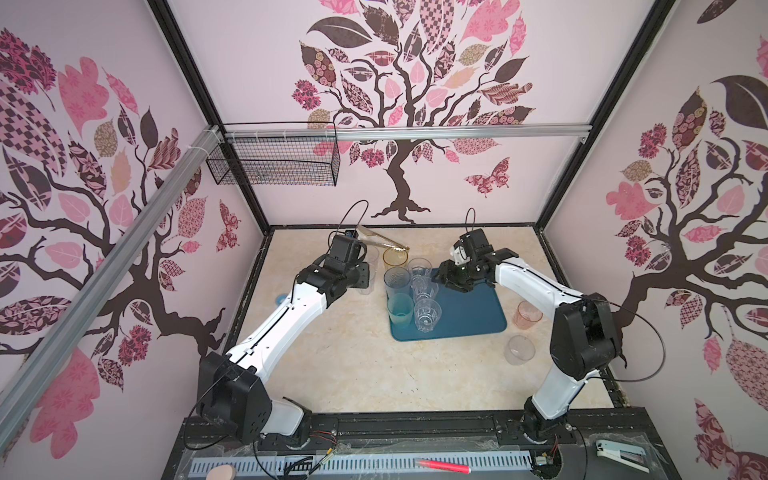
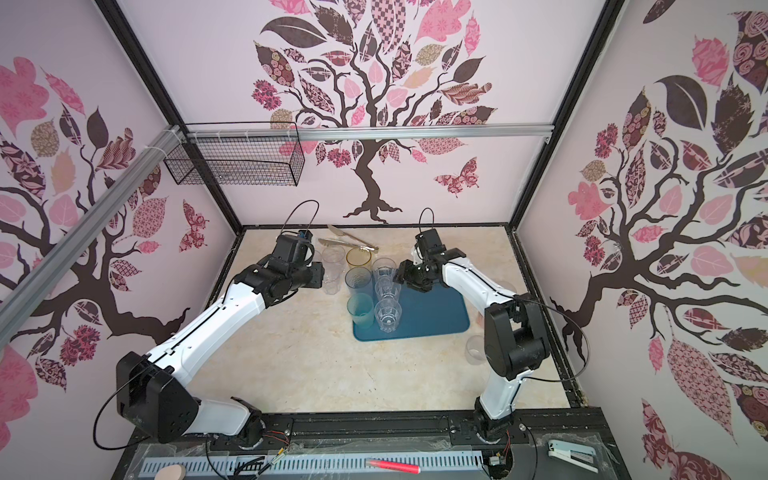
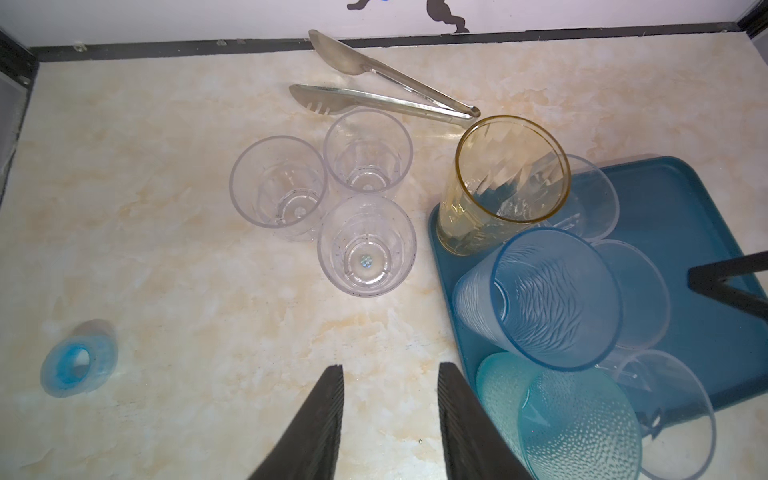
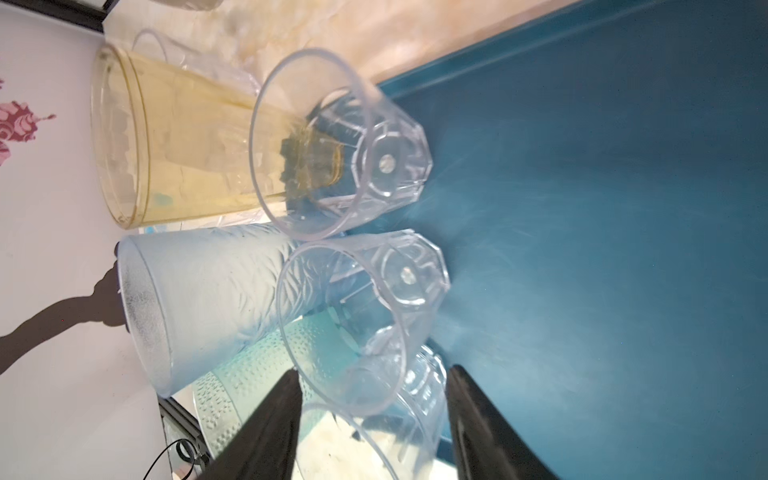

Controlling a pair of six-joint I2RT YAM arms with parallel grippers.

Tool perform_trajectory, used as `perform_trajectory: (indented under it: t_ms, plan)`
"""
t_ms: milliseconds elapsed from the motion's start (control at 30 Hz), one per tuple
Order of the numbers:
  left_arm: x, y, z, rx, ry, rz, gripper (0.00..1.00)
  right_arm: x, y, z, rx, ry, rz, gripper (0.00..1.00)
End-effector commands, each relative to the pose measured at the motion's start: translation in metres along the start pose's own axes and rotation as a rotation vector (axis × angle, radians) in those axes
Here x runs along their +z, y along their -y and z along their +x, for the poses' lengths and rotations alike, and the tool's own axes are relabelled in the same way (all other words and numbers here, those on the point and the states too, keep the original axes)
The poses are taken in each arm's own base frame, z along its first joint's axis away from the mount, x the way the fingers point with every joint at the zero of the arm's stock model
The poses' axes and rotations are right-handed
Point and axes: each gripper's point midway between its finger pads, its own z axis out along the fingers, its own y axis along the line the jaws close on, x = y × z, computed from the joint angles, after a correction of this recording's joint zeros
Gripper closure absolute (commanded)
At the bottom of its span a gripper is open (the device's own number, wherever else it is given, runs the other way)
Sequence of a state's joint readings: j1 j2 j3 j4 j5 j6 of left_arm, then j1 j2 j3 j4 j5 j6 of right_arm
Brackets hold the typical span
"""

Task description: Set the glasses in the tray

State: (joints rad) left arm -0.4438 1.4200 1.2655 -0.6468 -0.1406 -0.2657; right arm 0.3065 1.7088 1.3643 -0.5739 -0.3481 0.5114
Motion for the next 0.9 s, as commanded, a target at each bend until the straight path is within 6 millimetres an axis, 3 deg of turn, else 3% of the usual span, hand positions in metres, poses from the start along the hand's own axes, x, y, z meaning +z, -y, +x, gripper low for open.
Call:
perform_trajectory:
  t_ms: [0,67,167,267,367,433,600,867]
  plan:
    - [-0.018,0.022,-0.026,-0.018,0.050,0.103,0.56,-0.084,0.043,-0.027,0.012,0.173,0.191,0.37]
    - [-0.020,0.047,-0.030,0.044,0.051,0.141,0.53,-0.113,0.081,-0.027,0.034,0.238,0.334,0.35]
    - [-0.011,0.085,-0.011,0.173,0.006,0.172,0.52,-0.143,0.134,-0.020,0.145,0.275,0.450,0.35]
    - [-0.003,0.103,0.008,0.182,-0.049,0.232,0.52,-0.174,0.164,-0.025,0.187,0.337,0.571,0.35]
    - [-0.004,0.103,0.010,0.182,-0.039,0.245,0.52,-0.188,0.174,-0.028,0.192,0.381,0.648,0.35]
    - [-0.004,0.094,0.010,0.198,-0.033,0.196,0.52,-0.179,0.169,-0.030,0.214,0.383,0.594,0.37]
    - [0.007,0.055,0.007,0.077,-0.051,0.116,0.52,-0.142,0.123,-0.040,0.187,0.358,0.437,0.39]
    - [0.038,-0.035,-0.008,-0.295,-0.116,0.070,0.54,-0.089,0.071,-0.035,0.093,0.264,0.306,0.39]
